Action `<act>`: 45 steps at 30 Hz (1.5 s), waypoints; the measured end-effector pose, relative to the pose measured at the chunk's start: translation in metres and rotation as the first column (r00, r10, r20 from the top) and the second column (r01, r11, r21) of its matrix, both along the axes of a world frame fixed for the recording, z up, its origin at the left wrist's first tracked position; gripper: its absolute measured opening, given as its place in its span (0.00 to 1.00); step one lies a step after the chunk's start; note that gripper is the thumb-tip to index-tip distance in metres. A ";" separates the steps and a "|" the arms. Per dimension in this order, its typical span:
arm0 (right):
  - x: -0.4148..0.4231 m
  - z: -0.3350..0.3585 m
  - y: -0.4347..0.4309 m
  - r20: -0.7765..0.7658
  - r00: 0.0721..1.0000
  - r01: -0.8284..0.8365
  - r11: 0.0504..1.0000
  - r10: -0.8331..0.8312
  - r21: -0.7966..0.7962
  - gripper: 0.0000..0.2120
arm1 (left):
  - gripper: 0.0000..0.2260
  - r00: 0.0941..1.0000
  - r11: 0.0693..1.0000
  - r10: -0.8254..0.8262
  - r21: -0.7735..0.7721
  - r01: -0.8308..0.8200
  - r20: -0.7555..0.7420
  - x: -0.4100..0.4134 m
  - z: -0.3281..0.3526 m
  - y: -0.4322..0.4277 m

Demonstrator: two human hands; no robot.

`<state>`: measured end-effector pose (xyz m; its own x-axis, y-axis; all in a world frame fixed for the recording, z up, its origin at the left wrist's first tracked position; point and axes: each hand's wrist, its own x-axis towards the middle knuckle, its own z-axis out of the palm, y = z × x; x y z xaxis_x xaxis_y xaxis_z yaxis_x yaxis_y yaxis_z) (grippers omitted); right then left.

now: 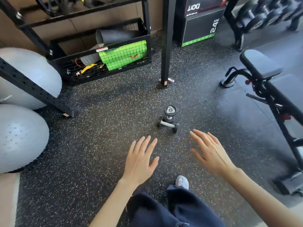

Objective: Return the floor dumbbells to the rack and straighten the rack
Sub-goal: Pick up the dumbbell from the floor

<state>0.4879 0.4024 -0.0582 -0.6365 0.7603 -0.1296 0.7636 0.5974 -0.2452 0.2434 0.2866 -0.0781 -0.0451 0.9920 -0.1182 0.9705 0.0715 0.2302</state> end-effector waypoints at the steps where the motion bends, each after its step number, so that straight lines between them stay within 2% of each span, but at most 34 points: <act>1: 0.010 0.001 0.013 0.005 1.000 -0.003 1.000 0.003 -0.004 0.27 | 0.26 1.000 1.000 0.006 0.005 -0.006 -0.003 0.010 0.000 0.012; 7: 0.044 -0.001 0.061 0.013 1.000 -0.010 0.999 0.010 -0.032 0.27 | 0.26 0.999 0.999 0.041 0.008 -0.041 -0.010 0.038 -0.001 0.056; 15: 0.032 -0.022 0.109 -0.003 1.000 0.021 0.994 -0.022 -0.104 0.27 | 0.25 0.999 0.999 -0.014 -0.053 0.012 -0.046 0.022 -0.021 0.111; 23: -0.006 -0.034 0.180 0.022 0.988 0.153 0.978 -0.152 -0.141 0.29 | 0.26 0.987 0.985 -0.152 -0.090 0.147 -0.044 -0.038 -0.039 0.204; 30: -0.066 -0.079 0.244 -0.004 0.987 0.156 0.965 -0.161 -0.209 0.28 | 0.26 0.975 0.965 -0.222 -0.151 0.216 -0.025 -0.096 -0.092 0.272; 36: -0.101 -0.184 0.287 -0.050 0.983 0.151 0.941 -0.174 -0.301 0.25 | 0.26 0.988 0.961 -0.146 -0.230 0.152 0.045 -0.115 -0.189 0.304; 40: -0.121 -0.307 0.312 -0.057 0.987 0.123 0.923 -0.153 -0.365 0.23 | 0.26 0.998 0.971 -0.060 -0.229 0.066 0.031 -0.127 -0.303 0.323; 45: -0.140 -0.477 0.330 -0.067 0.976 0.157 0.886 -0.206 -0.437 0.23 | 0.27 1.000 0.965 -0.015 -0.262 0.018 0.011 -0.134 -0.463 0.344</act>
<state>0.3480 0.7329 -0.5350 -0.5213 0.7509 -0.4055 0.8024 0.2696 -0.5324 0.1098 0.6305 -0.5411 -0.0269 0.9269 -0.3742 0.9700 0.1146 0.2142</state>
